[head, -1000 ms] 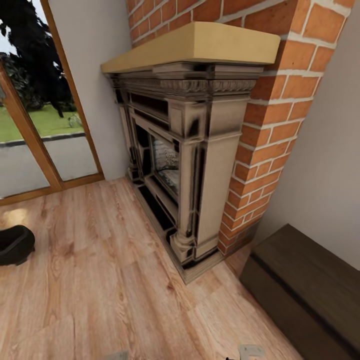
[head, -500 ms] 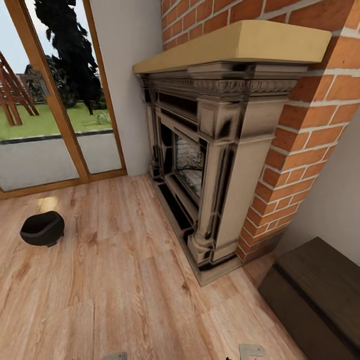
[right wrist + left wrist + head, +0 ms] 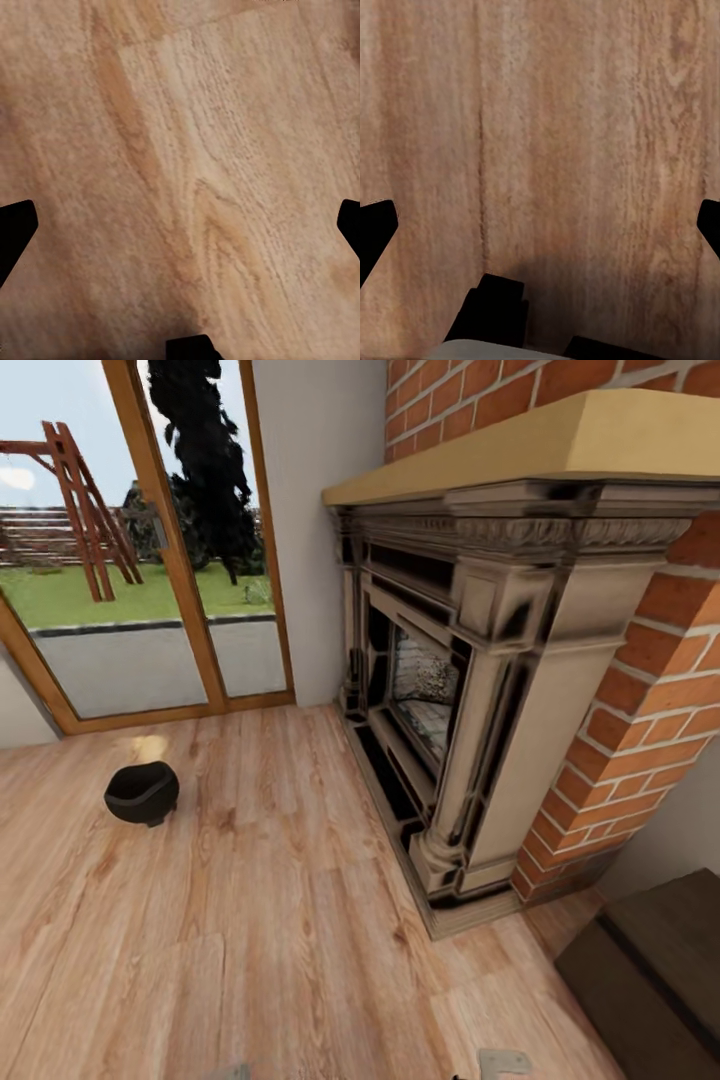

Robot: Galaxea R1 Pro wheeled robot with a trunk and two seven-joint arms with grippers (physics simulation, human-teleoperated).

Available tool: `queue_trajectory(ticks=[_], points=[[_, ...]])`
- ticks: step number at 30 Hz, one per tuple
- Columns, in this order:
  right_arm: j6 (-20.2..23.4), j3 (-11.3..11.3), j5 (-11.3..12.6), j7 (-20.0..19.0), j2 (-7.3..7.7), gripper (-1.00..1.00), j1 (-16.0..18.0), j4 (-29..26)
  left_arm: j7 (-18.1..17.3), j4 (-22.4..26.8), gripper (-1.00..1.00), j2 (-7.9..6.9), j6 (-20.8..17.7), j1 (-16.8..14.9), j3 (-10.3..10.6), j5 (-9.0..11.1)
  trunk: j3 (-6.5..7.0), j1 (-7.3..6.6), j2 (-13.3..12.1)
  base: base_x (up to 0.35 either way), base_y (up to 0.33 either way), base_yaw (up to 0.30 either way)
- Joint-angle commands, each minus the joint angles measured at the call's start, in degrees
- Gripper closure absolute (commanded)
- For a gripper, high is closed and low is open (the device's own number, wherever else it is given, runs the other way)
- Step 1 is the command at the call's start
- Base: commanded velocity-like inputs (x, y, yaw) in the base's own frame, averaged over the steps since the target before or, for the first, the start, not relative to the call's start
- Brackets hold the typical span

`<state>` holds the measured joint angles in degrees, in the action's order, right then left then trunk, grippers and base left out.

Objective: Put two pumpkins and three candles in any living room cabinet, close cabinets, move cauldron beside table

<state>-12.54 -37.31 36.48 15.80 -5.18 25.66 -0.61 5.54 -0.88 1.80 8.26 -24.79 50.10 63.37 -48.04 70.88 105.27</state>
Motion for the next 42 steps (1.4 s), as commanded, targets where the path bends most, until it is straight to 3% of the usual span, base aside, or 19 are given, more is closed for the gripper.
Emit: queue_trajectory(ticks=[1, 13, 42], points=[[0.0, 0.0, 0.0, 0.0, 0.00, -1.00, 0.0, 0.0, 0.0, 0.0, -1.00, -0.02, 0.0, 0.0, 0.0, 0.0, -0.06, 0.00, 0.0, 0.000, 0.000, 0.236], [0.0, 0.0, 0.0, 0.1, -0.01, -1.00, 0.0, 0.0, -0.1, 0.0, -1.00, 0.05, 0.0, 0.0, 0.0, 0.0, -0.81, 0.00, 0.0, 0.063, 0.036, 0.227], [-0.1, 0.0, -0.3, 0.0, -0.01, -1.00, 0.0, 0.1, -0.4, 0.0, -1.00, -0.04, -0.1, 0.0, 0.0, -0.1, -1.65, 0.00, 0.0, 0.230, 0.155, 0.277]])
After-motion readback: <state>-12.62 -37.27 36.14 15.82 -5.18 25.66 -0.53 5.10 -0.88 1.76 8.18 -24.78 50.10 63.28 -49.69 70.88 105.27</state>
